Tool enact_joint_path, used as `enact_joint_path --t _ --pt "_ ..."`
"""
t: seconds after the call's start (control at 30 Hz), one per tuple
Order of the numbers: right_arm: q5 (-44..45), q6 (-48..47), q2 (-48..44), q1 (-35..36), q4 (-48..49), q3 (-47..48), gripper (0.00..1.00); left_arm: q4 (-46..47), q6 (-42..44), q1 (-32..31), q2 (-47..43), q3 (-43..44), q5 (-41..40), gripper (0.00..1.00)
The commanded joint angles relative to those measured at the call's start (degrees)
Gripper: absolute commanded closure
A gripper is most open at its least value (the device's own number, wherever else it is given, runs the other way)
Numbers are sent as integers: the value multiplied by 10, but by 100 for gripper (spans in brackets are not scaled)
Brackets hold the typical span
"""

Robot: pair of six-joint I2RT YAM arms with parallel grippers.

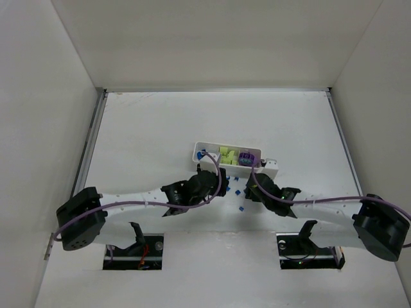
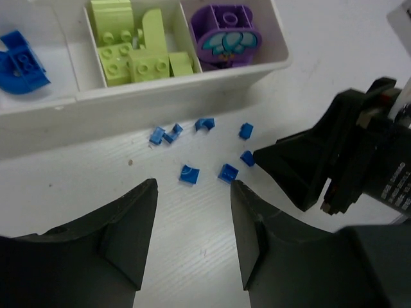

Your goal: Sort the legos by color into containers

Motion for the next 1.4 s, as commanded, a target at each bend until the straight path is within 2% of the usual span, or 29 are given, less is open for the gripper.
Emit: enact_joint_path --t 0.0,0.2,0.43,0.63,0.77,0.9,1.03,1.37 --pt "30 26 24 4 -8 41 51 29 -10 -22 30 -10 -10 53" --pt "29 31 76 1 15 62 50 56 -7 -27 72 -16 -10 50" --pt "57 40 139 1 5 90 63 71 -4 -31 94 -23 -9 50" --pt "99 49 176 4 -32 122 71 74 -3 -32 95 -33 -11 50" --pt "122 52 194 9 -52 136 72 79 -3 -35 104 -33 -10 50" --pt "125 55 199 12 -50 136 84 79 -2 -38 117 -29 -8 50" --pt "125 57 166 21 -44 123 87 87 -5 -41 137 -23 -8 51" --pt "84 9 -1 25 21 69 85 86 -2 -50 193 13 -24 52"
